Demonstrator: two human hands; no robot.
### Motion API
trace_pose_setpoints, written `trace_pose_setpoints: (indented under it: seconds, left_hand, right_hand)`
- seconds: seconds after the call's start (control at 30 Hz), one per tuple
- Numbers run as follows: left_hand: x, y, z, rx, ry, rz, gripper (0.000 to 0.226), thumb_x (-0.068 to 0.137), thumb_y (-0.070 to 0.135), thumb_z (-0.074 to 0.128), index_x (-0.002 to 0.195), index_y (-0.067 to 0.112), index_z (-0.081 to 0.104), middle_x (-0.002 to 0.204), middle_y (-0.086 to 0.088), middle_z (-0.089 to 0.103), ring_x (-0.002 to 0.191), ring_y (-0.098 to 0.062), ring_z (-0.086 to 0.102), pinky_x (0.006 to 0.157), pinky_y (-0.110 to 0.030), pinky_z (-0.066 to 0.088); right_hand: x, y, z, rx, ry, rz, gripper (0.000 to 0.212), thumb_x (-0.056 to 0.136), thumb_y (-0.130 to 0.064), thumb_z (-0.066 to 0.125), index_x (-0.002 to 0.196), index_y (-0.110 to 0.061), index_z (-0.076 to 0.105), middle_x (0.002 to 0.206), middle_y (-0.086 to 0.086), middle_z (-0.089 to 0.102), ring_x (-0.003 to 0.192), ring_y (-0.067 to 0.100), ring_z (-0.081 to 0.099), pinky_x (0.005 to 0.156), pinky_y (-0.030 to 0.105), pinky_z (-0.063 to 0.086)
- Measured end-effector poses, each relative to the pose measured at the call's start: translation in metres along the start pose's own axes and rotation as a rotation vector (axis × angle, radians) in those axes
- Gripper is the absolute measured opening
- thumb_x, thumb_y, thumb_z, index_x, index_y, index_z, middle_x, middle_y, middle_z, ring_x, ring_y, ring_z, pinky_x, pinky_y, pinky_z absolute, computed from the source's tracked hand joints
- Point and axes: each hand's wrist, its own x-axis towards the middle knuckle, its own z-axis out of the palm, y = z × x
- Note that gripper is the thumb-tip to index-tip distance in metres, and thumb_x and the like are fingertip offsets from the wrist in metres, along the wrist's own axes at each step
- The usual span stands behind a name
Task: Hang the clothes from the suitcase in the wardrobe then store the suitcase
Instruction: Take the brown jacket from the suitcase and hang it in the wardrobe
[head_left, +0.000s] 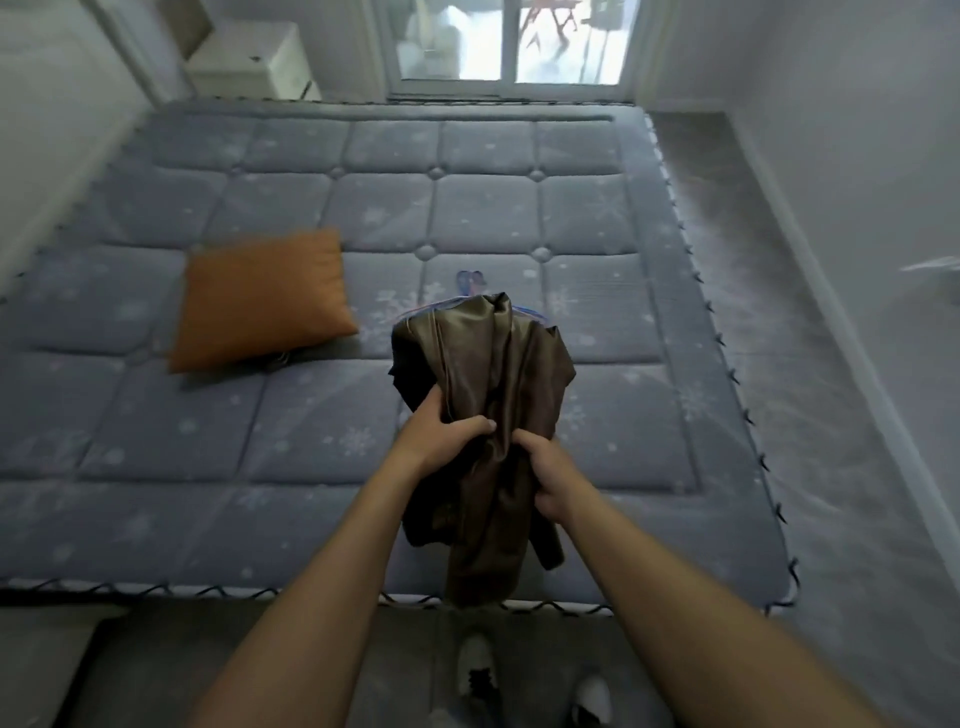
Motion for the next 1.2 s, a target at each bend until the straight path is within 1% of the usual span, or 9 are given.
trace_pose_setpoints:
  seconds: [0.13,0.23,0.37,0.5,0.57,0.67,0.77,0.9,1.2]
  left_hand:
    - [0.012,-0.012,-0.013,0.058,0.053,-0.015,0.076,0.069,0.061,0.077,0.138,0.045,0.050,0.132,0.014,0.062,0.120,-0.017,0.059,0.104,-0.043,0.049]
    - [0.026,-0.022,-0.003,-0.025,0.006,-0.032,0.047,0.082,0.049,0.075,0.127,0.040,0.061,0.119,0.016,0.065,0.116,-0.016,0.061,0.101,-0.038,0.049]
    - [0.049,-0.042,0.038,-0.064,-0.106,-0.156,0.058,0.086,0.043,0.068,0.142,0.033,0.056,0.134,0.013,0.056,0.130,-0.020,0.052,0.106,-0.036,0.044]
    - [0.068,-0.055,0.079,-0.089,-0.311,-0.307,0.045,0.099,0.025,0.060,0.144,0.025,0.055,0.136,0.002,0.062,0.117,-0.019,0.062,0.089,-0.026,0.046]
    - [0.073,-0.060,0.088,-0.092,-0.368,-0.349,0.036,0.101,0.022,0.056,0.137,0.025,0.059,0.126,-0.001,0.070,0.108,-0.020,0.070,0.084,-0.029,0.047]
    - [0.088,-0.082,0.086,-0.057,-0.267,-0.424,0.029,0.102,0.016,0.055,0.129,0.018,0.064,0.119,-0.006,0.071,0.089,-0.014,0.068,0.070,-0.020,0.048]
    - [0.095,-0.110,0.071,-0.080,-0.094,-0.538,0.026,0.105,0.014,0.046,0.122,0.011,0.065,0.105,-0.008,0.071,0.077,-0.013,0.064,0.061,-0.020,0.046]
    - [0.092,-0.146,0.049,-0.149,0.089,-0.669,0.024,0.106,0.017,0.042,0.113,0.013,0.065,0.097,-0.008,0.070,0.076,-0.017,0.062,0.065,-0.029,0.046]
    - [0.085,-0.222,0.019,-0.232,0.183,-0.826,0.018,0.105,0.021,0.048,0.101,0.013,0.064,0.109,-0.015,0.067,0.092,-0.027,0.064,0.084,-0.039,0.054]
  right_hand:
    - [0.025,0.008,0.017,-0.021,-0.066,0.124,0.037,0.097,-0.023,0.061,0.130,-0.008,0.066,0.123,0.019,0.071,0.112,0.035,0.070,0.089,0.046,0.060]
    - [0.041,0.008,0.008,-0.092,-0.030,0.135,0.030,0.099,-0.016,0.059,0.125,-0.005,0.067,0.117,0.018,0.073,0.104,0.033,0.073,0.076,0.040,0.062]
    - [0.071,-0.002,-0.028,-0.226,0.156,0.191,0.023,0.097,-0.011,0.052,0.110,-0.002,0.069,0.096,0.017,0.074,0.083,0.029,0.072,0.060,0.033,0.057]
    - [0.106,-0.017,-0.090,-0.412,0.328,0.212,0.019,0.082,-0.022,0.061,0.100,-0.019,0.066,0.123,0.018,0.066,0.096,0.028,0.063,0.077,0.042,0.053]
    - [0.108,-0.031,-0.104,-0.467,0.338,0.206,0.017,0.093,-0.016,0.057,0.103,-0.014,0.069,0.123,0.019,0.064,0.107,0.036,0.061,0.088,0.051,0.051]
    - [0.121,-0.050,-0.118,-0.472,0.339,0.225,0.023,0.099,-0.017,0.053,0.115,-0.009,0.067,0.125,0.020,0.062,0.118,0.040,0.058,0.089,0.052,0.049]
    - [0.140,-0.054,-0.123,-0.472,0.301,0.224,0.015,0.098,-0.022,0.054,0.104,-0.016,0.066,0.121,0.012,0.062,0.103,0.024,0.059,0.077,0.039,0.049]
    - [0.155,-0.049,-0.109,-0.500,0.215,0.217,0.014,0.101,-0.019,0.052,0.106,-0.013,0.064,0.099,0.006,0.062,0.088,0.019,0.057,0.078,0.035,0.047]
    - [0.187,-0.012,-0.067,-0.972,0.107,0.046,0.026,0.090,-0.023,0.072,0.115,-0.021,0.065,0.110,0.005,0.063,0.099,0.022,0.064,0.089,0.040,0.057]
